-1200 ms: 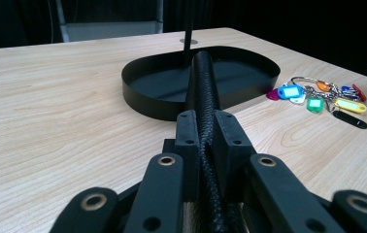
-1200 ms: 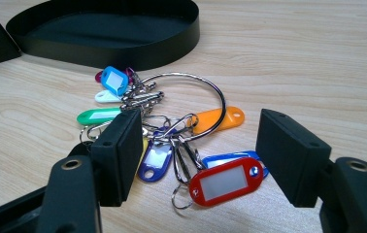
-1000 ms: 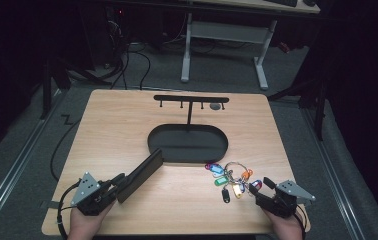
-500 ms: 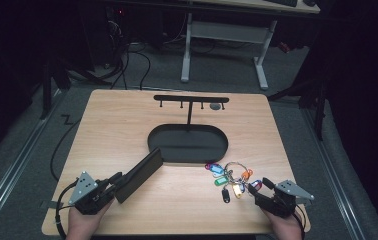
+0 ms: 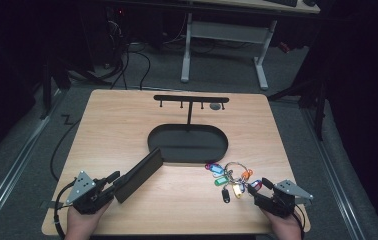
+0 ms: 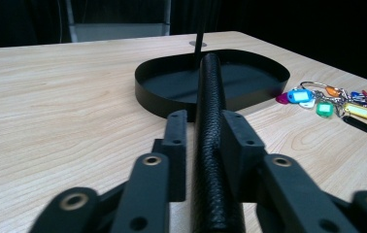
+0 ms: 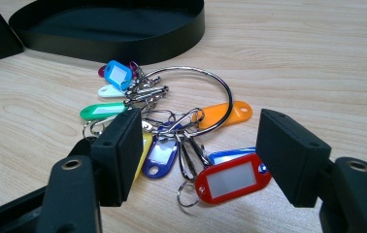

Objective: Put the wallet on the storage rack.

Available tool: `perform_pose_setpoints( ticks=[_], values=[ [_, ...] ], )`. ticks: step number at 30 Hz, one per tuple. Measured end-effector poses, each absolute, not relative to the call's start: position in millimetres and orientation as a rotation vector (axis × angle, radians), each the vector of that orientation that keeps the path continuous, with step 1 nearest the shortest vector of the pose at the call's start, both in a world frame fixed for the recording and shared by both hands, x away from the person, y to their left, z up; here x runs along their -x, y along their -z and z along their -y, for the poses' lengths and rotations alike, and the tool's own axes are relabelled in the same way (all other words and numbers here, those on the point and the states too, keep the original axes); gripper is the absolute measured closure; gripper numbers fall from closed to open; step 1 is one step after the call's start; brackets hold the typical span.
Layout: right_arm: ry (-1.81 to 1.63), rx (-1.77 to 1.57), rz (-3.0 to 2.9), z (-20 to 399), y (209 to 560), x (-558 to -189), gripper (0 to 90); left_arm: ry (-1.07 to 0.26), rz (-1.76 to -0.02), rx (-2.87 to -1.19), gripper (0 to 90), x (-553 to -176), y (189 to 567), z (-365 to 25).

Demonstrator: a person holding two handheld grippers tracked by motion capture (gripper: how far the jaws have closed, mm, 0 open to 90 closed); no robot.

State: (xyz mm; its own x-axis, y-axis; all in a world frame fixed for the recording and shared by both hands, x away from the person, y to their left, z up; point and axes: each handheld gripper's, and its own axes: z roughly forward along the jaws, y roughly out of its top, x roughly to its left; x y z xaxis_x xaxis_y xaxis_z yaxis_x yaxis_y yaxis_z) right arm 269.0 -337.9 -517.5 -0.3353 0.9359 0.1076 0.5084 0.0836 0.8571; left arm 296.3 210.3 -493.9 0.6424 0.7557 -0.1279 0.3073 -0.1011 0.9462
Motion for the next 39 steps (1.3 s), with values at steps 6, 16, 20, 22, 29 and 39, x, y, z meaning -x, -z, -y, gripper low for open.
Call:
perform_pose_setpoints(
  ticks=[6,16,20,22,29,39],
  values=[
    [-1.180,-1.423,-1.891,338.1,517.3,-269.0,34.1,-0.445,-0.874,-1.719,61.1,-296.9,496.5,-205.9],
    [-1.180,-1.422,-1.895,338.8,517.3,-269.1,34.1,-0.491,-0.855,-1.873,67.1,-295.3,494.9,-193.6],
    [-1.187,-1.419,-1.894,338.6,516.3,-269.1,34.1,-0.445,-0.861,-1.955,68.5,-299.5,486.8,-188.4],
    [-1.191,-1.418,-1.893,338.8,516.0,-268.8,34.1,-0.441,-0.866,-1.992,68.7,-300.9,483.1,-185.8],
    [-1.201,-1.401,-1.922,337.3,517.0,-269.8,34.1,-0.399,-0.868,-2.141,61.2,-311.7,472.8,-173.0],
    [-1.219,-1.374,-1.959,334.8,516.4,-271.3,34.1,-0.465,-0.872,-2.362,62.3,-324.6,454.5,-147.5]
  ],
)
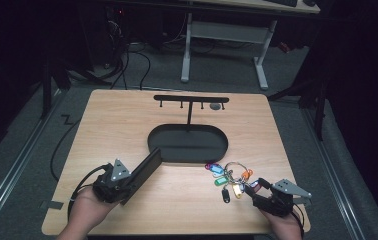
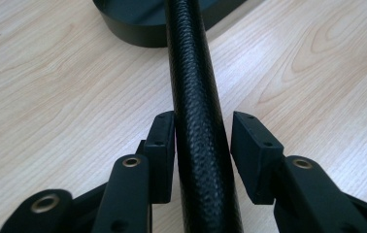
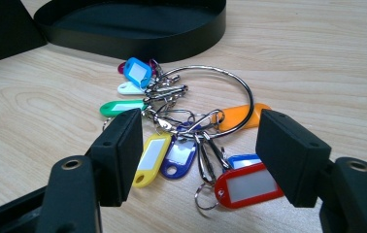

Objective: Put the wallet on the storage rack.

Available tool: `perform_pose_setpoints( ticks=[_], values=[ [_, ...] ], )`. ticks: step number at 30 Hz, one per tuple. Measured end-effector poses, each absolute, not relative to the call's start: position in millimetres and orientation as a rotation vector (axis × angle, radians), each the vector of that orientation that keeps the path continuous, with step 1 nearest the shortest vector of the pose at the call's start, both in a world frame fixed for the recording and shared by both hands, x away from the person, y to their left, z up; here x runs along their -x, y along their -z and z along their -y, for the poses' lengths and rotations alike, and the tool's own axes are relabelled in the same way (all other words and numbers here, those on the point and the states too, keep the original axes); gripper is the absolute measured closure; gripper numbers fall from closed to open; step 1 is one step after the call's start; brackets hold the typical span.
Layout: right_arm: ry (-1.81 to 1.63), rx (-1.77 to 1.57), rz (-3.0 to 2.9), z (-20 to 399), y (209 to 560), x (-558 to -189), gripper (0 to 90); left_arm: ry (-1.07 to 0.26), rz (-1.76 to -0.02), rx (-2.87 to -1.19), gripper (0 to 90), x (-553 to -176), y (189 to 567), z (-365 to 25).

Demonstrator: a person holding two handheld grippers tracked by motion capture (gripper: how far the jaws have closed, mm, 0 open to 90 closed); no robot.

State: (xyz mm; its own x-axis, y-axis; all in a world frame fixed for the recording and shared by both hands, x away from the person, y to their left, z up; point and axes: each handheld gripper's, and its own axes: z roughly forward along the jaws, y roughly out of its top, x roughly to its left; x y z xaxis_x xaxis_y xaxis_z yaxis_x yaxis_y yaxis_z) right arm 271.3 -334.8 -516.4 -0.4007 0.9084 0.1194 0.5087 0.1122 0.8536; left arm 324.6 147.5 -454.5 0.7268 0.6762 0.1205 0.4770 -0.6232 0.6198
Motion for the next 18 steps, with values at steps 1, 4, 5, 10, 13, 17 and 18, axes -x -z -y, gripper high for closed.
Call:
perform_pose_setpoints(
  ticks=[1,4,5,10,13,17,18],
  values=[
    [-1.222,-1.375,-1.965,334.8,516.6,-271.3,34.1,-0.454,-0.876,-2.391,64.0,-326.7,451.6,-144.8],
    [-1.228,-1.377,-1.973,334.9,517.0,-271.4,34.1,-0.410,-0.898,-2.436,65.2,-332.3,447.1,-142.1],
    [-1.229,-1.375,-1.977,335.1,517.1,-271.5,34.1,-0.394,-0.909,-2.450,65.4,-334.7,445.6,-141.7],
    [-1.236,-1.370,-1.985,335.6,517.3,-271.9,34.1,-0.378,-0.908,-2.540,68.0,-343.0,439.6,-137.7],
    [-1.238,-1.374,-1.994,336.0,517.9,-272.7,34.1,-0.356,-0.890,-2.613,69.8,-348.4,435.5,-133.2],
    [-1.241,-1.377,-1.998,336.4,518.2,-272.8,34.1,-0.333,-0.892,-2.640,71.9,-352.6,433.4,-131.2],
    [-1.243,-1.378,-1.998,336.4,518.2,-272.7,34.1,-0.338,-0.888,-2.644,72.6,-353.2,433.0,-131.4]
  ],
)
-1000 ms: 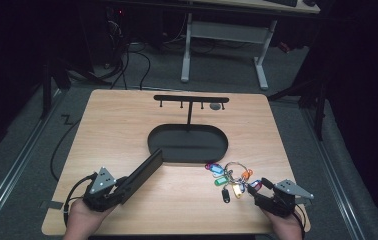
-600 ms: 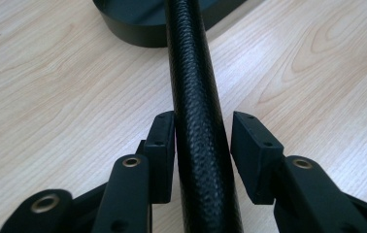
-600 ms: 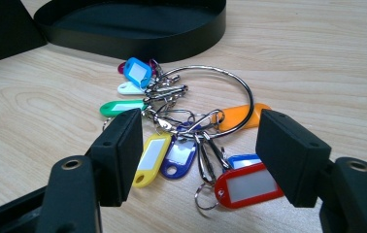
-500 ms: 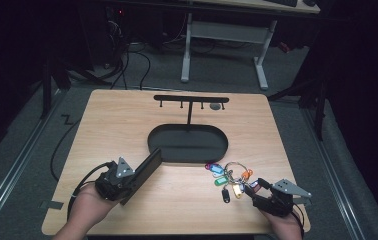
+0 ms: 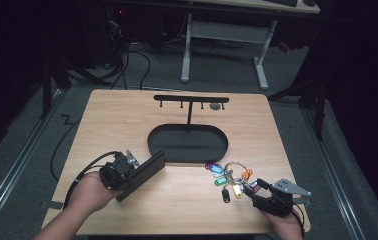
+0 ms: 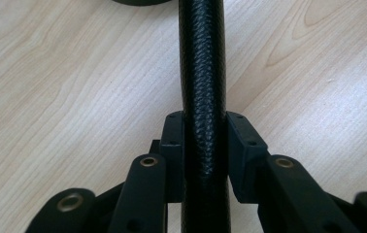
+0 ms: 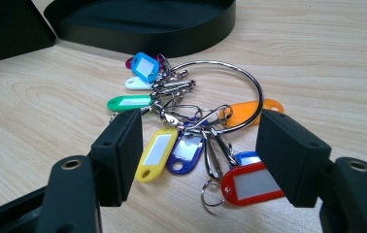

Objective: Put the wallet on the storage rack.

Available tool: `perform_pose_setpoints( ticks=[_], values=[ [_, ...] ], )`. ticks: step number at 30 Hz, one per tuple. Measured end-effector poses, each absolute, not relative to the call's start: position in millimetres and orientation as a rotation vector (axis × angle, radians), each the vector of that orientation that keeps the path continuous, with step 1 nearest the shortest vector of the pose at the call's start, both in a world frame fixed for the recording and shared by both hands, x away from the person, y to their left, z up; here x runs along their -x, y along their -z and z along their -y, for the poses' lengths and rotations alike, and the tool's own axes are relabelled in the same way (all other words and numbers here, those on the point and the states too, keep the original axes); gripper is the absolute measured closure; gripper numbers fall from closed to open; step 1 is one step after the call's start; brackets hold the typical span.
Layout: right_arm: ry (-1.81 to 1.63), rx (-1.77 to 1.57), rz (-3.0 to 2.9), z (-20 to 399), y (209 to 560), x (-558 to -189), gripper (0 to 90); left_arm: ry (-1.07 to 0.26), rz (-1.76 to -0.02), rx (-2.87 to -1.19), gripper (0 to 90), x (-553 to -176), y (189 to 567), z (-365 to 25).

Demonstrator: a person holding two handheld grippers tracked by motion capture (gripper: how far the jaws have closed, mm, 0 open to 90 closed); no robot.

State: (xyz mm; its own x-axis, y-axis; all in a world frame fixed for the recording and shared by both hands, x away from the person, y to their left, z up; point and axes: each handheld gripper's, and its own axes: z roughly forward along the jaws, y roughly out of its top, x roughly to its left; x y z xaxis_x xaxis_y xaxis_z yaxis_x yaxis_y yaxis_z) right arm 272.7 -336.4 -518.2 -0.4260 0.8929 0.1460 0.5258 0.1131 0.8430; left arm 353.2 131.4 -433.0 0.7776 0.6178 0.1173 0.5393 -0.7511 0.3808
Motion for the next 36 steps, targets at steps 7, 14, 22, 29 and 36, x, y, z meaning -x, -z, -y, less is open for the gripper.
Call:
perform_pose_setpoints(
  ticks=[7,14,22,29,36],
  values=[
    [-1.241,-1.379,-2.003,336.3,519.2,-272.8,34.1,-0.361,-0.803,-2.625,74.5,-351.8,426.3,-133.4],
    [-1.236,-1.383,-2.003,336.8,519.9,-272.5,34.1,-0.469,-0.626,-2.635,74.9,-342.2,412.7,-132.7],
    [-1.237,-1.389,-2.002,336.9,519.7,-271.8,34.1,-0.527,-0.533,-2.581,74.9,-339.1,408.7,-133.7],
    [-1.238,-1.393,-2.000,337.4,519.8,-271.9,34.1,-0.632,-0.461,-2.558,75.9,-338.9,407.1,-129.4],
    [-1.240,-1.395,-1.997,338.2,519.8,-271.7,34.1,-0.689,-0.384,-2.490,76.7,-334.7,394.7,-124.4]
  ],
)
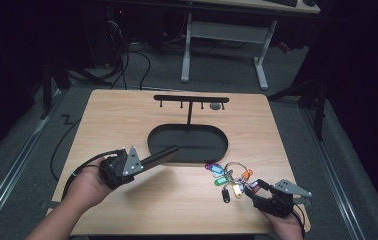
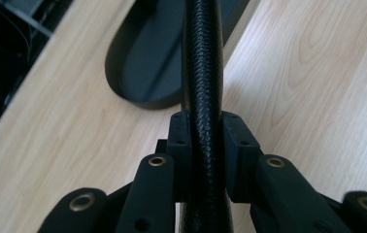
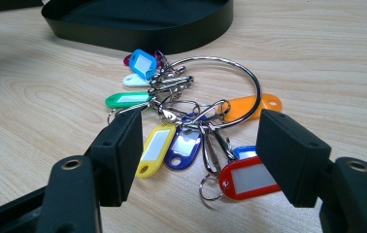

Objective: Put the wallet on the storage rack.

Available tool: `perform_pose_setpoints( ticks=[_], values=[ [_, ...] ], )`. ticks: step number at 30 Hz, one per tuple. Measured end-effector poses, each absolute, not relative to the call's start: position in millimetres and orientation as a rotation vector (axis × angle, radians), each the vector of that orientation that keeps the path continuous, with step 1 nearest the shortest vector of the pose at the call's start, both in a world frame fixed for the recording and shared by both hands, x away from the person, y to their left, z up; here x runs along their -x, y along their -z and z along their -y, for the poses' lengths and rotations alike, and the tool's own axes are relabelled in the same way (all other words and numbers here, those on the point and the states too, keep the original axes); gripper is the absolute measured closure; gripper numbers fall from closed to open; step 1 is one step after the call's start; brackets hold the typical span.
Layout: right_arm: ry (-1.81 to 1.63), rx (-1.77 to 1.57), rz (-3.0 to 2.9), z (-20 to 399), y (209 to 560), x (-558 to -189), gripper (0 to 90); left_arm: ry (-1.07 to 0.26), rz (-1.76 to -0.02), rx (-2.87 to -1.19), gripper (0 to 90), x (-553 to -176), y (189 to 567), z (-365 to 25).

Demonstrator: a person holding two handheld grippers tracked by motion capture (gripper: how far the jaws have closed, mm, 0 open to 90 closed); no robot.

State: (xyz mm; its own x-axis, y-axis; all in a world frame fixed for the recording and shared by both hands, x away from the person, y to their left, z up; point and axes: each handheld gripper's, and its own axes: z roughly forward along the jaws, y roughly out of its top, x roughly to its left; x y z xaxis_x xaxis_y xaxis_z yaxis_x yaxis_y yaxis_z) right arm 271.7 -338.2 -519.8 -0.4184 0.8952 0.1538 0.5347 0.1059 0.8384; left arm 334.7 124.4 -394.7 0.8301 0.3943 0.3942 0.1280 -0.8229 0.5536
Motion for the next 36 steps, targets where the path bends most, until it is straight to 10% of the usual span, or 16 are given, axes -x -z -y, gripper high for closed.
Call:
perform_pose_setpoints(
  ticks=[36],
  values=[
    [-1.252,-1.411,-1.981,344.5,520.4,-267.5,34.1,-0.905,0.012,-2.489,76.4,-436.5,424.3,-20.9]
  ],
)
